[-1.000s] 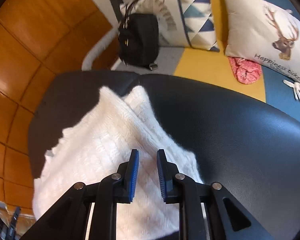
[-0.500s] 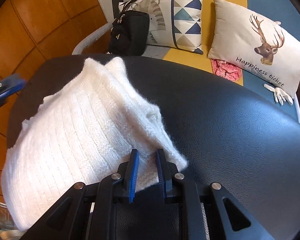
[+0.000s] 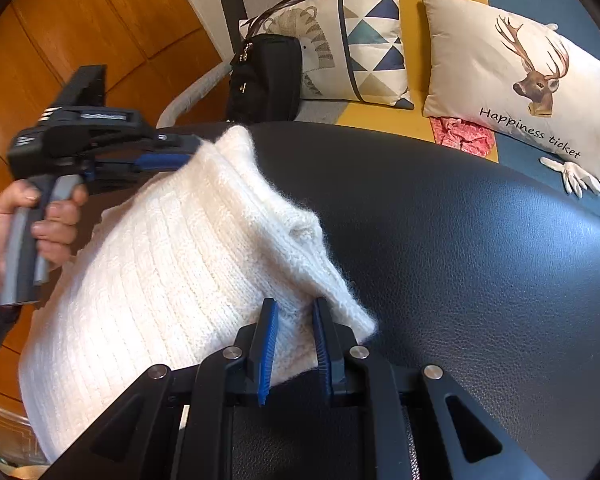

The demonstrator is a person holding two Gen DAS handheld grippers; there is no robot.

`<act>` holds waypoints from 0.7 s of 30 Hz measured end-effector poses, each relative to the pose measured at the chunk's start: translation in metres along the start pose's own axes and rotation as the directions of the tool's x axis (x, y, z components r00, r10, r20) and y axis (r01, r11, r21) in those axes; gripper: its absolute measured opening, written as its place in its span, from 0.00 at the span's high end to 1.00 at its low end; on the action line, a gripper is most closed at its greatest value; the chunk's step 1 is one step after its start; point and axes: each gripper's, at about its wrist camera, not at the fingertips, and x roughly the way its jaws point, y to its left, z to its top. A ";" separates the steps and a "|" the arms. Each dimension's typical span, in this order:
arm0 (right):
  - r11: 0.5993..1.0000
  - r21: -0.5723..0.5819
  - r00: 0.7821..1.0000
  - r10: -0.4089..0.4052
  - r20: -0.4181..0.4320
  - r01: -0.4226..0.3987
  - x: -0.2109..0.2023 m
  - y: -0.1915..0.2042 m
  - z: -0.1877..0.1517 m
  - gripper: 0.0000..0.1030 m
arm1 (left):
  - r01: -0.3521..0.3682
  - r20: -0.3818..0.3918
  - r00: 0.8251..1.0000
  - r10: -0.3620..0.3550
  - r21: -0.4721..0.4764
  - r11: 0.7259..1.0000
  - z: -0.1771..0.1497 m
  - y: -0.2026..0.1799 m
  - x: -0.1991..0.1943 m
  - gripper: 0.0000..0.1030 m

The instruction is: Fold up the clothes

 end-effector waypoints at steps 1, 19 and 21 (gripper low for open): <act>1.000 0.002 1.000 0.004 -0.004 -0.004 -0.002 0.000 0.000 0.83 | 0.028 0.013 1.000 -0.028 0.012 1.000 -0.001 -0.004 -0.005 0.75; 0.999 -0.018 0.998 -0.047 -0.046 0.046 -0.007 0.013 0.010 0.84 | 0.040 0.012 0.999 -0.041 0.119 0.992 -0.014 -0.030 0.002 0.75; 0.999 -0.033 1.000 -0.010 -0.005 0.009 -0.015 0.022 0.015 0.82 | 0.057 0.039 0.997 -0.062 0.110 0.992 -0.014 -0.027 -0.014 0.75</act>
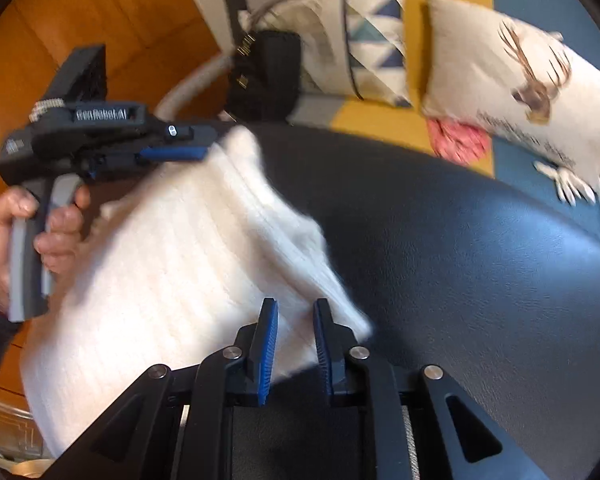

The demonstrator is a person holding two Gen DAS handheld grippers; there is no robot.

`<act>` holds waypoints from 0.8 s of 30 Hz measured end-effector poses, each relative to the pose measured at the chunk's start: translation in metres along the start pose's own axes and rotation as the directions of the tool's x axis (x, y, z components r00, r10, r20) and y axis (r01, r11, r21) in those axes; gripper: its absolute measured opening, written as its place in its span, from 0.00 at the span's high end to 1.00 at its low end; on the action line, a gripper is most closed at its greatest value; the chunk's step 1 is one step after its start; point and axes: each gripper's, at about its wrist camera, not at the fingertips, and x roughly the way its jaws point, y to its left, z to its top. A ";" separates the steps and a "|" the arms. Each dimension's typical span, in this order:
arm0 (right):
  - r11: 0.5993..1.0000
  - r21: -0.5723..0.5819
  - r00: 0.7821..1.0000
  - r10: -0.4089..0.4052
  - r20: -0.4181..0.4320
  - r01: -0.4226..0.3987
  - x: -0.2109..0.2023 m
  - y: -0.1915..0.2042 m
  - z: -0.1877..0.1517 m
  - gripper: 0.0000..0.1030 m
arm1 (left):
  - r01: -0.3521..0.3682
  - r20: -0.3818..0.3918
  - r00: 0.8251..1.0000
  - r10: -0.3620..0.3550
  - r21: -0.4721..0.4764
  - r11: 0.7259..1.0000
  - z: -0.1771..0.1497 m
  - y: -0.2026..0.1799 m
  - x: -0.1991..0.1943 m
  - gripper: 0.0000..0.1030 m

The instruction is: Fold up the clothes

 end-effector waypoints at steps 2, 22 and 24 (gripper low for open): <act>0.999 -0.025 0.999 0.039 0.035 -0.038 -0.003 0.012 0.012 0.81 | 0.009 0.021 1.000 -0.009 -0.021 1.000 -0.007 0.009 -0.020 0.75; 0.860 -0.247 0.890 0.396 -0.227 -0.446 -0.020 0.203 -0.096 0.75 | -0.068 0.139 0.983 0.123 -0.351 0.934 -0.219 0.207 -0.292 0.63; 0.815 -0.296 0.859 0.417 -0.296 -0.498 -0.015 0.241 -0.121 0.75 | -0.075 0.113 0.985 0.132 -0.405 0.911 -0.237 0.225 -0.289 0.61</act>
